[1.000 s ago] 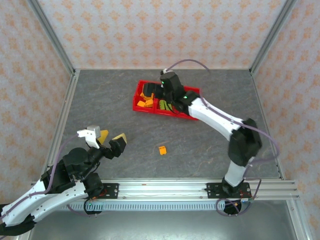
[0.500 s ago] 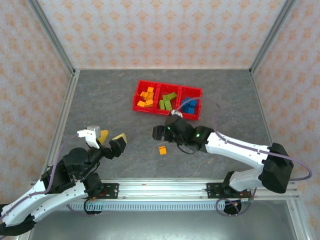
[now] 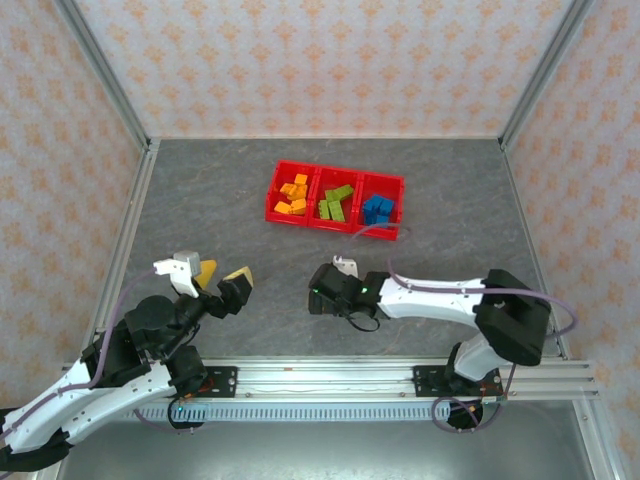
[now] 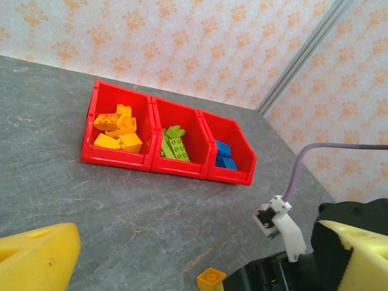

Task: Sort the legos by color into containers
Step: Pick up the lego from the bottom-center of the table.

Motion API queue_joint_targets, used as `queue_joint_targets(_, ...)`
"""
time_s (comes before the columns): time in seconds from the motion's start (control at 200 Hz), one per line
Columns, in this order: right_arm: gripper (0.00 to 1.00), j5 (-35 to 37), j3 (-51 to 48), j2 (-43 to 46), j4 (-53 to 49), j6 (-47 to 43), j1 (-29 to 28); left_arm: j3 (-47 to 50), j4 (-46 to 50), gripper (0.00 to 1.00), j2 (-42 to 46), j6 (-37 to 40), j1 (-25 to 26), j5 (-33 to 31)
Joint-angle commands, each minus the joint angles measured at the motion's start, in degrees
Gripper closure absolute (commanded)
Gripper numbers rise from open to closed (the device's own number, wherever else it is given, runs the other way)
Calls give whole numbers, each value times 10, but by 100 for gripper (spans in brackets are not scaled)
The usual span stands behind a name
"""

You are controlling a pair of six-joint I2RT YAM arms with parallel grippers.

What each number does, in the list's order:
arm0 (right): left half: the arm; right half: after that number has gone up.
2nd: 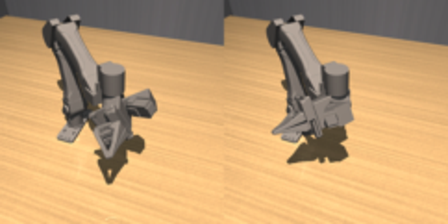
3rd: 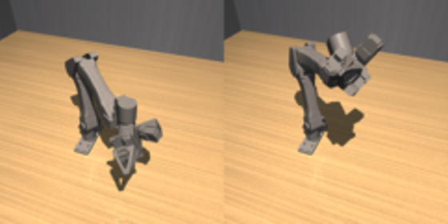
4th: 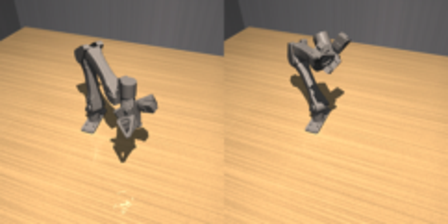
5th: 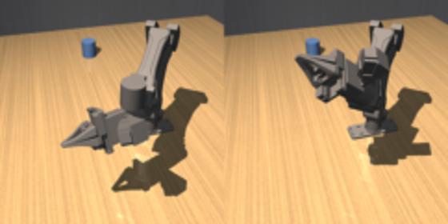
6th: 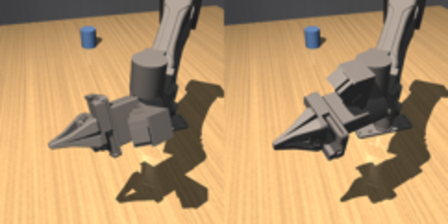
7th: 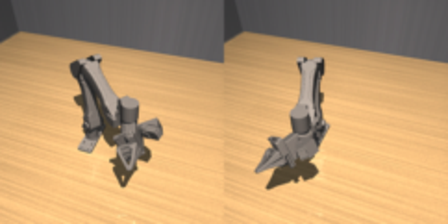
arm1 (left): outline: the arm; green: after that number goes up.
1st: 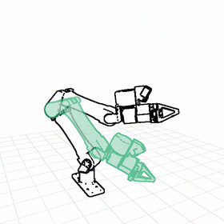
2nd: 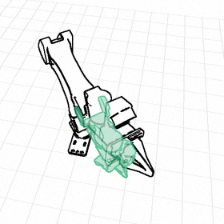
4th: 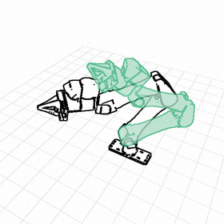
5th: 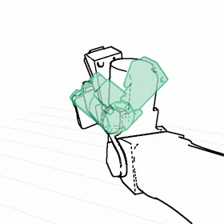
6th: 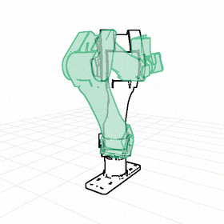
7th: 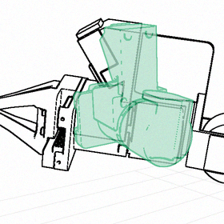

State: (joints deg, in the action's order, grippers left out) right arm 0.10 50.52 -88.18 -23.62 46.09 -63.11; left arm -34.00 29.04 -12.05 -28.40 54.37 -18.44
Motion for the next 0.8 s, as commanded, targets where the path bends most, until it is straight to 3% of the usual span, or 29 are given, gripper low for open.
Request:
queue_joint_targets(0.0,16,25,29,-25,-2,-5,-3,7,-9,1,11,7,-3,-1)
queue_joint_targets(0.15,23,40,45,-55,-9,-18,-3,7,-11,1,15,8,-3,0)
queue_joint_targets(0.36,44,48,74,-116,-25,-59,-4,7,-11,1,15,7,-2,1)
queue_joint_targets(0.796,74,75,165,-143,-86,-133,-5,8,-10,1,10,8,-3,1)
